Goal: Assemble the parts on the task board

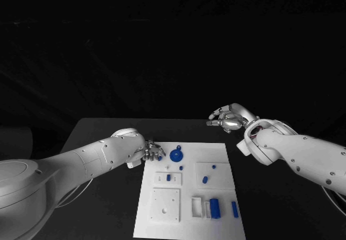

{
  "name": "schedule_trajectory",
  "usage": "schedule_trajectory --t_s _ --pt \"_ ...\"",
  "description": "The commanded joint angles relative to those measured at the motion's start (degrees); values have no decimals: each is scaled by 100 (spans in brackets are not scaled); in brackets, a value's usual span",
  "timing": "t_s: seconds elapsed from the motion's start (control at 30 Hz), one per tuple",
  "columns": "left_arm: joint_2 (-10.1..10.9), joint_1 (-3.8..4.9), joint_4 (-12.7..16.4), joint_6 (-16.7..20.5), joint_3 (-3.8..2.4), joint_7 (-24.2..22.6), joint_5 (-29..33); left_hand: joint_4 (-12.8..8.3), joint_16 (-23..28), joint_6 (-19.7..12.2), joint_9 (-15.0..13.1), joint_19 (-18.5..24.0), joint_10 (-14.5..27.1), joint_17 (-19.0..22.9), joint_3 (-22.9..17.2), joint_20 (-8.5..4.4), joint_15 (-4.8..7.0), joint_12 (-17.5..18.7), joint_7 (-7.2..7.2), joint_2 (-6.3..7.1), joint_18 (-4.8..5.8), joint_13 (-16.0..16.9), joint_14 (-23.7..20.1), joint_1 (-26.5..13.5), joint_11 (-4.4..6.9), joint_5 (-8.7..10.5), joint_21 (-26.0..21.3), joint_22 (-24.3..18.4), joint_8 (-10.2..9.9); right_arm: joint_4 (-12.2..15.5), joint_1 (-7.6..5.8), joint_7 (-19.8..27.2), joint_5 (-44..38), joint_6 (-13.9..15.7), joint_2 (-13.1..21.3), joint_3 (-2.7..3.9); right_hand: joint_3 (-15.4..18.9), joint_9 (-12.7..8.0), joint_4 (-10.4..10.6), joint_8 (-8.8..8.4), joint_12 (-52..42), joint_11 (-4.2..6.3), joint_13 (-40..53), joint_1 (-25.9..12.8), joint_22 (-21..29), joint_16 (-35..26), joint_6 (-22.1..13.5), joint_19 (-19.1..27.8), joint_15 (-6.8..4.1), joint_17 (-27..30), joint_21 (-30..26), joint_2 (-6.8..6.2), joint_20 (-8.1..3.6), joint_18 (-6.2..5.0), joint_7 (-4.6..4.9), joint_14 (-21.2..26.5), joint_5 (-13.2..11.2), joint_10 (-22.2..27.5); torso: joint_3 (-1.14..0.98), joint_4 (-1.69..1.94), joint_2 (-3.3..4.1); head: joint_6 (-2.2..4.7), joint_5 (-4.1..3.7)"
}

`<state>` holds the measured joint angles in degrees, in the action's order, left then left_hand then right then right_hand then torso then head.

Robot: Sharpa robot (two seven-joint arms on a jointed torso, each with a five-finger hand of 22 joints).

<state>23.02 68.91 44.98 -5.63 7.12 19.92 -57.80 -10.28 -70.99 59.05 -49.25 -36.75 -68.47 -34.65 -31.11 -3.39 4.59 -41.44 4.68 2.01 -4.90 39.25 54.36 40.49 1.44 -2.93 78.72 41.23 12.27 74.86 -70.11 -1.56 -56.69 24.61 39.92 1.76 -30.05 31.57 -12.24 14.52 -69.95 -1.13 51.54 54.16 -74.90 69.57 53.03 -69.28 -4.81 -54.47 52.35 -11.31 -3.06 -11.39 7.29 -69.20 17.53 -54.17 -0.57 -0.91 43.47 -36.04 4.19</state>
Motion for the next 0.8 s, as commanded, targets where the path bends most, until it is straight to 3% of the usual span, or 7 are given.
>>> schedule_trajectory --t_s 0.03,0.6,0.7,0.8 --pt "-23 -22 -16 -81 3 -80 74 -51 6 8 7 40 20 7 7 -641 -23 30 3 -80 30 10 -33 12 -4 6 -34 8 4 13 3 35 -3 -79 -3 2 -6 -1 38 -22 -28 -26 -10 -46 -101 17 -22 -7 -4 7 -26 2 -44 -361 51 24 41 28 3 -3 2 -2 8" --pt "-30 -23 -9 -79 3 -104 108 -279 -12 20 35 38 1 14 -41 -633 -28 44 1 -304 28 33 -32 248 -3 8 -23 27 34 9 6 36 -3 -86 -10 2 -7 0 42 -22 -32 -26 -12 -45 -101 19 -20 -8 -4 7 -26 6 -45 -361 51 24 49 28 1 -1 0 -4 6" --pt "-16 -23 1 -48 3 -99 108 -295 -18 41 35 35 -10 14 -16 -629 -29 42 -2 -264 34 37 -27 248 -2 9 -20 30 49 10 7 35 -3 -90 -8 2 -6 0 43 -22 -33 -26 -12 -45 -102 19 -20 -8 -4 7 -25 6 -45 -361 51 24 50 28 2 0 0 3 3" --pt "9 -23 25 45 2 -81 109 -264 -26 66 37 22 -28 14 50 -626 -29 41 -10 -116 38 42 -16 174 5 11 -18 32 68 17 7 34 -3 -87 0 2 -6 0 43 -22 -33 -26 -13 -45 -102 20 -20 -8 -4 7 -25 6 -45 -361 51 24 51 28 1 1 0 4 5"
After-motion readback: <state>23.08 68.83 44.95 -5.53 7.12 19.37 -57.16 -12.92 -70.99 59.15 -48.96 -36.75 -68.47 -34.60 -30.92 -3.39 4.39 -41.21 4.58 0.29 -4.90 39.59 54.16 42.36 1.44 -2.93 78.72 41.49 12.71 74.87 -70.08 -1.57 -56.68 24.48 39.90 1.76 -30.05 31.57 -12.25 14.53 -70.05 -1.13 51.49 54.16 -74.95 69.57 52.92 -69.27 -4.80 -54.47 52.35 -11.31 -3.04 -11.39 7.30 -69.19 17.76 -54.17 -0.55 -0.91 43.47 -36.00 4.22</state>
